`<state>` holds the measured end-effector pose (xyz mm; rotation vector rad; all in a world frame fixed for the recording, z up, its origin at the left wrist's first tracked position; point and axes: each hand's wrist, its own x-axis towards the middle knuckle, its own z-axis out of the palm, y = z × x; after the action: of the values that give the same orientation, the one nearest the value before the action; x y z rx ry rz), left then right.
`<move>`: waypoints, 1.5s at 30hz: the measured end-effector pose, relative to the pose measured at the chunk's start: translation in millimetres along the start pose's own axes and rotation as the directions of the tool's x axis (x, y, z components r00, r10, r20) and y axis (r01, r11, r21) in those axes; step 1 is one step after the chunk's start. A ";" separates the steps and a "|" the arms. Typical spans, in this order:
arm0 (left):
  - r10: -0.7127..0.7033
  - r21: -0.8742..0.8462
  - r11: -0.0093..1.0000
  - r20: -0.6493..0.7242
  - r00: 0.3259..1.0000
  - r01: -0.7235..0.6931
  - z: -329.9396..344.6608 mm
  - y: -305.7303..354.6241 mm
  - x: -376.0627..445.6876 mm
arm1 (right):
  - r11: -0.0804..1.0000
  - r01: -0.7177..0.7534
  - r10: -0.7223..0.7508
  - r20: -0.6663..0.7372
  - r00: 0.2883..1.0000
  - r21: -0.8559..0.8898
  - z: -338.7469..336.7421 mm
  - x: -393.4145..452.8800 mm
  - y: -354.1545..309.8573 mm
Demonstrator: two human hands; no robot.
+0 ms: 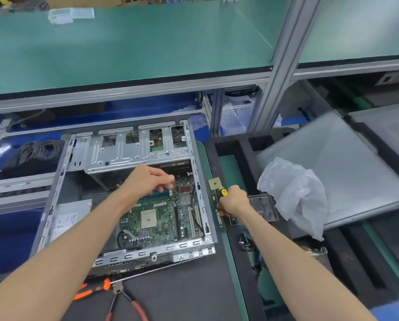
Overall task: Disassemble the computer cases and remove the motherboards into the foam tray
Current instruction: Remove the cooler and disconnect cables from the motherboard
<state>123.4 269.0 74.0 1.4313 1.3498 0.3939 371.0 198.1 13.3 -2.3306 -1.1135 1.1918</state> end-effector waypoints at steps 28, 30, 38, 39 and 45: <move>-0.030 -0.073 0.997 -0.126 0.992 0.021 -45.1 -16.6 -34.0 | 0.961 0.277 -0.269 -0.196 0.943 0.015 -54.1 -63.9 -110.6; -0.015 -0.073 0.997 -0.142 0.990 0.005 -50.5 -14.7 -37.9 | 0.954 0.298 -0.292 -0.156 0.944 0.022 -50.5 -76.2 -123.7; 0.071 0.134 0.990 -0.280 0.957 -0.035 -74.1 -18.8 -45.9 | 0.946 0.319 -0.323 0.145 0.935 0.053 -9.4 -104.2 -147.2; 0.099 0.202 0.979 -0.285 0.953 -0.041 -75.7 -19.9 -47.1 | 0.949 0.312 -0.315 0.178 0.932 0.046 -1.2 -104.0 -147.0; 0.210 0.481 0.872 -0.198 0.957 -0.092 -72.7 -27.1 -49.6 | 0.947 0.310 -0.279 0.271 0.921 -0.081 48.6 -92.6 -138.3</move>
<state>36.0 253.7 98.5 1.9509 1.6091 0.3704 229.9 215.5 112.7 -2.0308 -1.6045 1.3647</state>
